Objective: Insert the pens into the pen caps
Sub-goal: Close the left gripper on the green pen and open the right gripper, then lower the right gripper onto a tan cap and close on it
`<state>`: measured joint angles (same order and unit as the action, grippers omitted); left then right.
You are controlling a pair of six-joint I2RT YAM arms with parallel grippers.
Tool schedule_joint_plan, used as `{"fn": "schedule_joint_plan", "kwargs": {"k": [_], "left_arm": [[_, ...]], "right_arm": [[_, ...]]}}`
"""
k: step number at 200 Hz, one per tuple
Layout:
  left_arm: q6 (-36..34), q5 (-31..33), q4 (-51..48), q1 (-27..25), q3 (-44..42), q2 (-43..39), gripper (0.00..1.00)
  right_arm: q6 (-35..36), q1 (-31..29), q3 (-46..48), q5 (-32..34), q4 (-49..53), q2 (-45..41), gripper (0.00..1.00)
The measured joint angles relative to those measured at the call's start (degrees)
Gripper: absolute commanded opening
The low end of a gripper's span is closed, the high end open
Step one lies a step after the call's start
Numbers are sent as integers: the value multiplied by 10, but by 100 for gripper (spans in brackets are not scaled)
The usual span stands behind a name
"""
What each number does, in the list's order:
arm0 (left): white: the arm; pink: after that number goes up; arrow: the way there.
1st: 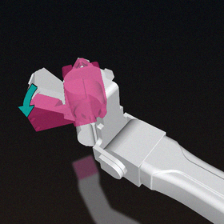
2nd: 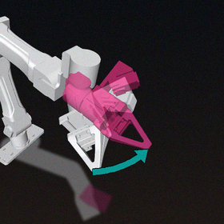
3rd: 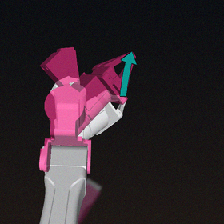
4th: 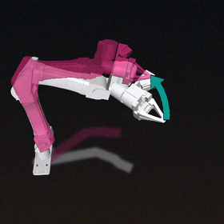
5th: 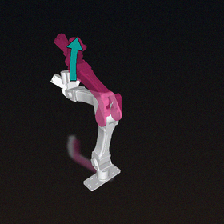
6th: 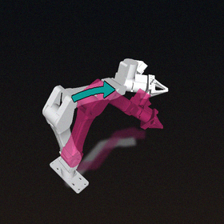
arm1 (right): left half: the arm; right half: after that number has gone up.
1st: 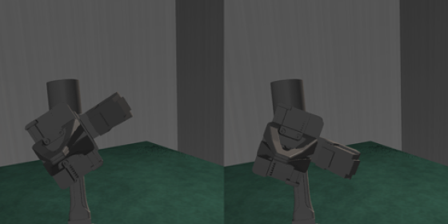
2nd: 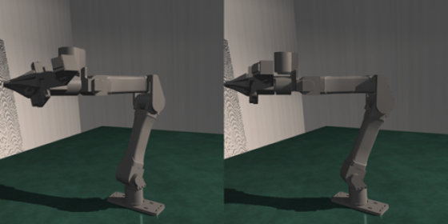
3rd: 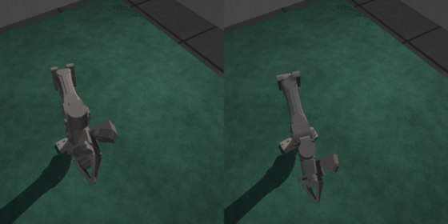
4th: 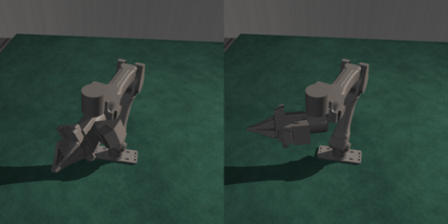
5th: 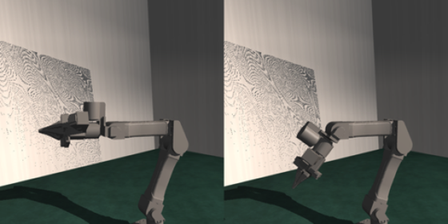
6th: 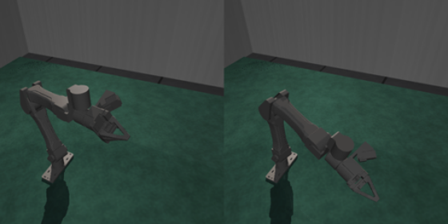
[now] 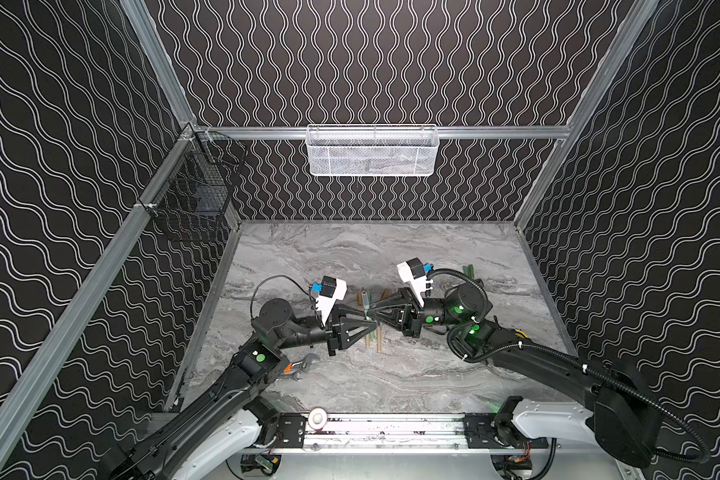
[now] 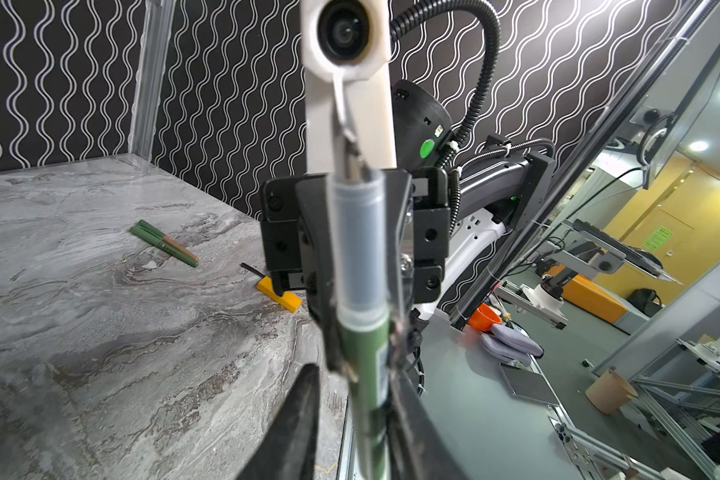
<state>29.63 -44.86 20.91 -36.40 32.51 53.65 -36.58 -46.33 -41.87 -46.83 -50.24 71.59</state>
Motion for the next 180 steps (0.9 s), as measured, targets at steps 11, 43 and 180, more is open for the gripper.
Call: {"fn": "schedule_joint_plan", "kwargs": {"k": [11,43,180], "left_arm": [[0,0,0,0,0,-2,22],[0,5,-10,0,0,-9,8],[-92,153,-453,9,140,-24,0]], "right_arm": [[1,0,0,0,1,0,14],[7,-1,2,3,2,1,15],[45,101,-25,180,279,-30,53]]}}
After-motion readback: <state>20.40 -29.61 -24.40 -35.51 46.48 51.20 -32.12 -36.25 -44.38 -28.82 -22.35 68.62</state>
